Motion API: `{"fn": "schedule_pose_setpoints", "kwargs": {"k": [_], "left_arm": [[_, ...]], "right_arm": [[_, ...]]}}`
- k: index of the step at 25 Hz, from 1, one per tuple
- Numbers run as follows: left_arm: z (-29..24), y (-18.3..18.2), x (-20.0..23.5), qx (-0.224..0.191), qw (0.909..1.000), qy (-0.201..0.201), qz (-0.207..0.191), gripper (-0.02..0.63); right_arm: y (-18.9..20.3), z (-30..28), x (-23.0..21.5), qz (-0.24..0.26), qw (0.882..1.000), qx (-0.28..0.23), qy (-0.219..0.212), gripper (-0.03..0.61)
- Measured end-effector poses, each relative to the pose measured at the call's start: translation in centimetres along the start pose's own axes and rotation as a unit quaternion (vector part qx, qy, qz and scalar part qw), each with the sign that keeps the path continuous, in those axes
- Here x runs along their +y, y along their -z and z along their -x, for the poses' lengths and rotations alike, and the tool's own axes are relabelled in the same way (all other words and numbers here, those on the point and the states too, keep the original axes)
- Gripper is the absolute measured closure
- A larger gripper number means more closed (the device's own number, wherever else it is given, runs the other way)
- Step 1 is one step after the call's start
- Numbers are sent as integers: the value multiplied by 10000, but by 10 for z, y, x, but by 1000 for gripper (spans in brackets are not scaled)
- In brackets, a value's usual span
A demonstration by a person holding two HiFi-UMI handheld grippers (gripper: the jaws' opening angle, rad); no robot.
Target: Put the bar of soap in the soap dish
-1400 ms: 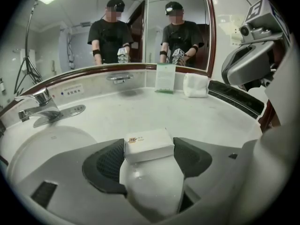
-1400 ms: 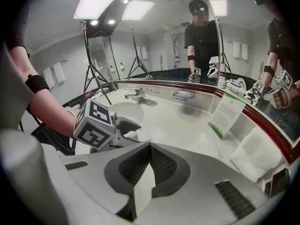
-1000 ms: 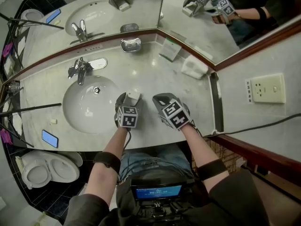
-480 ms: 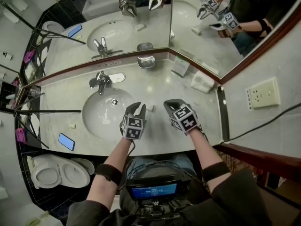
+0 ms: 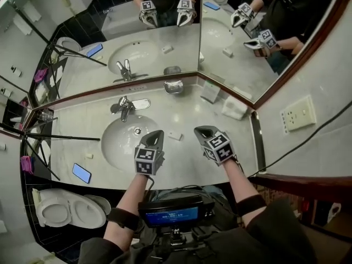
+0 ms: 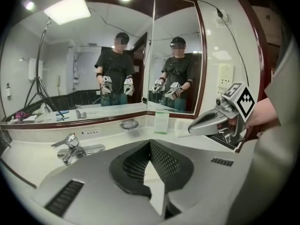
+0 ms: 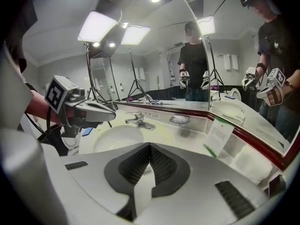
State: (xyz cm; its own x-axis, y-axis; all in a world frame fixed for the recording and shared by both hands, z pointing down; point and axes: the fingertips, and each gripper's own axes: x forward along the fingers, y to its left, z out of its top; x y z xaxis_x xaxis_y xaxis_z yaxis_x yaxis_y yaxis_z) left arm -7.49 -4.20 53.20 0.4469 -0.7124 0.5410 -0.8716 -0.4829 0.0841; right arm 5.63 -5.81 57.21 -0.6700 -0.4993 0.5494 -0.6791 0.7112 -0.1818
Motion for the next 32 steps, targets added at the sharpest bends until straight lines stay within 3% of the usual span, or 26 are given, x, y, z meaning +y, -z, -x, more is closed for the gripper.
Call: {"fn": "schedule_pose_setpoints", "kwargs": {"k": [7,16,25,28,32], "left_arm": [[24,6,11,-234,9996,-39,166,618],[28,19,15,-215,9995,-163,145,618],[21,21,14,-154,9997,-133,-96,617],[17,24,16,-149,9998,-110,-113,617],[10,27,22,-148,9998,-116,-87,617]], "right_arm": [[8,7,4,-103,9999,-95,63,558],[19,1,15,29,9999,97,-14,558],[22,-29,30,1003,9912,858,-131,554],[38,-52,35,1370,9820,1267,-308,465],[46,-81,42,1922,9637,1781,-502,392]]}}
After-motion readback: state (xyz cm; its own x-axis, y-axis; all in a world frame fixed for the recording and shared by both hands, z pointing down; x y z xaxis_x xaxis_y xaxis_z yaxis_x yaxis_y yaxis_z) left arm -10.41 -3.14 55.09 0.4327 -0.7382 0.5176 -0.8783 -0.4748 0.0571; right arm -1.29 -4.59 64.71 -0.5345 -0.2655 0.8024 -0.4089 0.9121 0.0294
